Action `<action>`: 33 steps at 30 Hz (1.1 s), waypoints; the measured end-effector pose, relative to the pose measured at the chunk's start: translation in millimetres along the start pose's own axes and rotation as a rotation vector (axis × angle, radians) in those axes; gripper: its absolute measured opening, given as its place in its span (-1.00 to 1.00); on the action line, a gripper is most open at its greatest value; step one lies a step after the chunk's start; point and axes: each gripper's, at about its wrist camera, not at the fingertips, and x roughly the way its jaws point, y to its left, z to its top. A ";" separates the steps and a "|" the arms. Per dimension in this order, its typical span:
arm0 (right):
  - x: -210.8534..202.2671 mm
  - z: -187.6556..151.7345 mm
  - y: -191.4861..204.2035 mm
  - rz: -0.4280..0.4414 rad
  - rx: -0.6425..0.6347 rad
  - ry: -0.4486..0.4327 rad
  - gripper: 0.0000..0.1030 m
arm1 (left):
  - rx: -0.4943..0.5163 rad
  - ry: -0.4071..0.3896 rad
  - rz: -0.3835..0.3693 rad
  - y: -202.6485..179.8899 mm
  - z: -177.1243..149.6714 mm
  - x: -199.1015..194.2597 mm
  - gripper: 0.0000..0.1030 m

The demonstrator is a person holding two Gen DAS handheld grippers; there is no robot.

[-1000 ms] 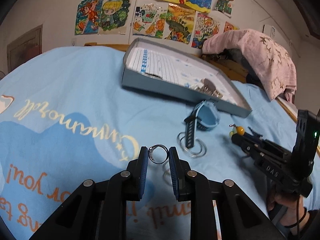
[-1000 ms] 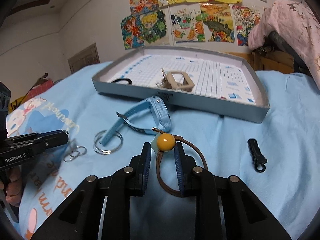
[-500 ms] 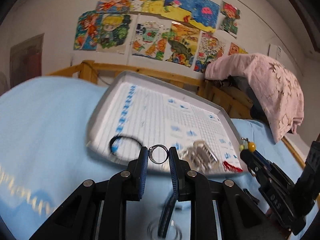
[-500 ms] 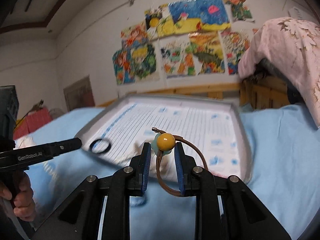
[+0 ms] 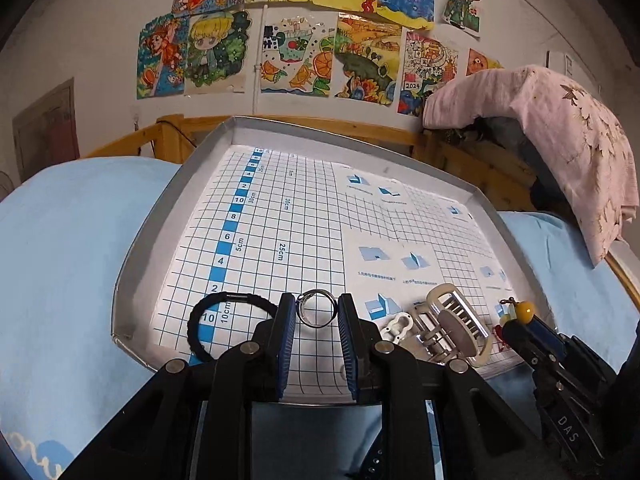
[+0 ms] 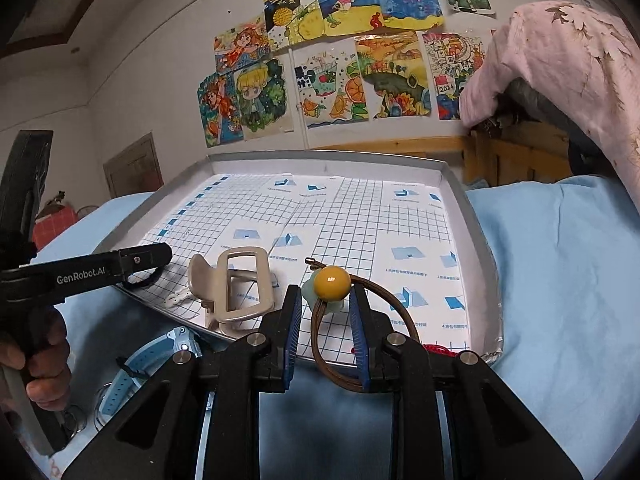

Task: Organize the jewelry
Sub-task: 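Carry the ring and cord bracelet over the grey tray and open both tools, then withdraw both open tools from the tray back over the bed cover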

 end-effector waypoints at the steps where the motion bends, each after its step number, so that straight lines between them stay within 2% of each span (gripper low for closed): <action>1: -2.0 -1.1 0.6 0.000 0.004 0.003 -0.58 | 0.001 0.002 0.006 -0.6 -0.2 0.5 -0.61; 3: 0.0 -0.8 -1.9 0.003 0.015 0.012 -0.57 | -0.013 0.013 0.018 -0.2 -0.8 2.2 -0.59; 5: -0.8 -1.9 -3.1 0.002 0.020 0.013 -0.56 | -0.038 0.008 0.005 1.4 -0.8 0.3 -0.48; 6: -1.0 -2.1 -3.3 0.002 0.021 0.013 -0.48 | -0.044 0.004 0.005 1.7 -0.5 -0.2 -0.26; 7: -1.2 -1.8 -3.6 -0.001 0.022 0.011 -0.41 | -0.047 -0.008 0.012 1.8 -0.3 -2.7 0.14; 8: -1.3 -1.6 -3.4 -0.004 0.022 0.008 -0.25 | -0.045 -0.023 0.021 1.7 0.0 -5.7 0.31; 9: -1.9 -1.8 -3.6 -0.008 0.023 0.005 -0.20 | -0.048 -0.052 0.045 2.4 -0.1 -10.4 0.44; 14: -10.6 0.1 -0.9 -0.037 0.020 -0.033 -0.20 | -0.110 -0.065 0.066 16.2 0.2 -18.7 0.45; 18: -20.3 4.7 3.1 -0.056 0.016 -0.072 -0.15 | -0.131 -0.101 0.076 24.0 -2.1 -33.9 0.68; 19: -24.3 6.3 4.2 -0.058 0.015 -0.085 -0.09 | -0.138 -0.114 0.081 25.4 -3.1 -39.6 0.82; 21: -34.8 9.8 7.0 -0.065 0.013 -0.117 0.21 | -0.160 -0.142 0.097 28.1 -5.2 -51.8 0.98; 25: -59.2 17.3 18.8 -0.085 -0.008 -0.155 0.45 | -0.178 -0.206 0.136 33.1 -9.0 -85.5 0.99; 27: -73.6 23.9 25.1 -0.116 -0.012 -0.174 0.79 | -0.177 -0.224 0.152 36.9 -9.9 -102.1 1.00; 30: -103.9 33.7 32.6 -0.113 0.025 -0.222 0.97 | -0.182 -0.263 0.165 43.6 -12.5 -133.2 1.00; 33: -131.4 38.9 39.9 -0.150 0.032 -0.243 0.97 | -0.163 -0.297 0.179 44.2 -17.8 -162.4 1.00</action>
